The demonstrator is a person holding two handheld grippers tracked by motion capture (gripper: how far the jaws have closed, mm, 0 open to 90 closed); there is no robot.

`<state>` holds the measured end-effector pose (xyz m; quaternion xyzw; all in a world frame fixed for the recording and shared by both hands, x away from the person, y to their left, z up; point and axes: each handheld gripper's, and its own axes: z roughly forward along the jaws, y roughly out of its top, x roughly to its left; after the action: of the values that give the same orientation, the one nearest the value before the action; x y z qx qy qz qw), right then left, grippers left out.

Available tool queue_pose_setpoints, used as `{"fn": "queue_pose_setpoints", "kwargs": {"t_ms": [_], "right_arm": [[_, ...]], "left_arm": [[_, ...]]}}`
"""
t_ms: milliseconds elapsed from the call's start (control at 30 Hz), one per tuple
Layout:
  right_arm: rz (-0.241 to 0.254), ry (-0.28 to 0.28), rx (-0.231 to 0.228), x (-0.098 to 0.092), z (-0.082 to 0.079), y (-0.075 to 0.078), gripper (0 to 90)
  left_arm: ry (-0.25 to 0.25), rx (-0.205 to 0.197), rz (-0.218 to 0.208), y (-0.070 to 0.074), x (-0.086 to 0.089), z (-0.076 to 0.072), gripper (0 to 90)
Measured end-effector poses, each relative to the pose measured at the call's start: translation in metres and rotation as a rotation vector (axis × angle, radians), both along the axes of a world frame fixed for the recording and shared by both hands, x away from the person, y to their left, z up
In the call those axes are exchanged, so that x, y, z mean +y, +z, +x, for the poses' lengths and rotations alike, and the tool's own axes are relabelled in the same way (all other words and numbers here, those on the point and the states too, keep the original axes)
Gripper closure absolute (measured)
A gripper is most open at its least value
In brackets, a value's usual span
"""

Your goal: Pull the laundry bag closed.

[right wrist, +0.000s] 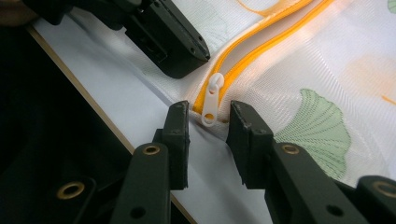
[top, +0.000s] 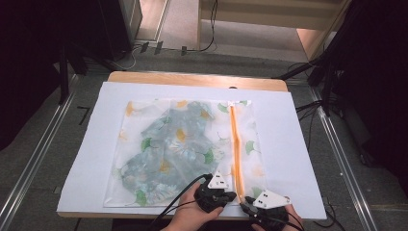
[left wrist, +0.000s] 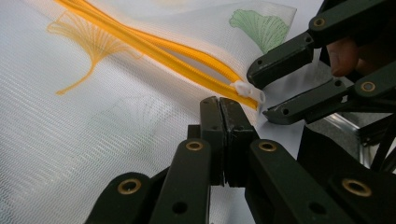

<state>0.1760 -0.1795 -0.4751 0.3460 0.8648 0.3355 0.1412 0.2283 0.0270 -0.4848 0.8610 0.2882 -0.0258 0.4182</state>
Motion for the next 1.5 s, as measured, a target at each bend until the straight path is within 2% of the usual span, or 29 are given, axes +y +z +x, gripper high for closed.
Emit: {"fn": "queue_pose_setpoints", "kwargs": {"t_ms": [133, 267, 400, 433, 533, 567, 633, 700, 733, 800, 833, 867, 900, 933, 967, 1033, 1100, 1133, 1200, 1267, 1333, 1367, 1400, 1500], "right_arm": [[-0.008, -0.020, 0.010, -0.001, 0.001, 0.001, 84.6], [-0.001, -0.012, 0.014, -0.003, 0.000, 0.005, 90.0], [0.027, -0.014, 0.014, -0.005, -0.001, 0.009, 90.0], [0.065, -0.009, 0.016, -0.007, -0.001, 0.010, 90.0], [0.134, -0.026, 0.067, -0.013, 0.002, 0.010, 86.8], [0.137, -0.040, 0.077, -0.015, 0.002, 0.009, 84.4], [0.137, -0.061, 0.062, -0.020, 0.003, 0.010, 84.4], [0.151, -0.092, 0.036, -0.026, 0.003, 0.013, 90.0], [0.159, -0.093, 0.036, -0.028, 0.003, 0.014, 90.0], [0.146, -0.077, 0.067, -0.028, 0.004, 0.012, 90.0], [0.146, -0.077, 0.067, -0.028, 0.004, 0.012, 90.0], [0.121, -0.048, 0.127, -0.023, 0.004, 0.006, 90.0], [0.121, -0.048, 0.127, -0.023, 0.004, 0.006, 90.0], [0.119, -0.023, 0.159, -0.020, 0.005, 0.003, 90.0], [0.108, -0.008, 0.166, -0.015, 0.004, 0.001, 90.0], [0.116, -0.006, 0.159, -0.012, 0.004, 0.001, 90.0], [0.105, -0.003, 0.115, -0.009, 0.003, 0.002, 88.6], [0.105, -0.003, 0.115, -0.009, 0.003, 0.002, 88.6], [0.138, -0.006, 0.047, -0.009, -0.001, 0.007, 84.8], [0.145, -0.002, 0.038, -0.007, -0.002, 0.007, 79.9], [0.097, 0.011, 0.024, -0.002, -0.003, 0.004, 73.4], [0.097, 0.011, 0.024, -0.002, -0.003, 0.004, 73.4], [0.070, 0.035, -0.020, 0.000, -0.005, 0.003, 71.3], [0.067, 0.037, -0.035, 0.001, -0.005, 0.003, 70.5]], "left_arm": [[0.004, -0.014, 0.006, 0.000, 0.000, -0.002, 89.5], [0.007, -0.005, 0.005, 0.001, 0.003, 0.000, 88.7], [0.013, 0.001, 0.001, 0.001, 0.004, 0.000, 88.5], [0.011, -0.001, 0.003, 0.001, 0.004, 0.000, 88.5], [0.011, 0.008, -0.008, 0.000, 0.004, 0.001, 88.5], [0.011, 0.010, -0.011, 0.000, 0.004, 0.001, 88.5], [0.009, 0.009, -0.006, 0.000, 0.004, 0.001, 88.5], [0.009, 0.008, -0.006, 0.000, 0.004, 0.001, 88.5], [0.010, 0.008, -0.007, 0.000, 0.004, 0.001, 88.6], [0.010, 0.005, -0.006, 0.000, 0.004, 0.001, 88.9], [0.010, 0.005, -0.006, 0.000, 0.004, 0.001, 88.9], [0.013, 0.005, -0.008, 0.000, 0.004, 0.001, 89.2], [0.013, 0.005, -0.008, 0.000, 0.004, 0.001, 89.2], [0.012, 0.006, -0.008, 0.000, 0.004, 0.001, 89.2], [0.012, 0.008, -0.010, 0.000, 0.004, 0.001, 89.3], [0.014, 0.008, -0.007, 0.000, 0.004, 0.001, 89.4], [0.014, 0.008, -0.010, 0.000, 0.004, 0.001, 89.5], [0.014, 0.007, -0.009, 0.000, 0.004, 0.001, 89.5], [0.014, 0.006, -0.009, 0.000, 0.004, 0.001, 89.5], [0.015, 0.005, -0.008, 0.000, 0.004, 0.001, 89.5], [0.014, 0.006, -0.008, 0.000, 0.004, 0.001, 89.5], [0.014, 0.006, -0.008, 0.000, 0.004, 0.001, 89.5], [0.014, 0.006, -0.008, 0.000, 0.004, 0.001, 89.5], [0.014, 0.005, -0.007, 0.000, 0.004, 0.001, 89.4]]}}
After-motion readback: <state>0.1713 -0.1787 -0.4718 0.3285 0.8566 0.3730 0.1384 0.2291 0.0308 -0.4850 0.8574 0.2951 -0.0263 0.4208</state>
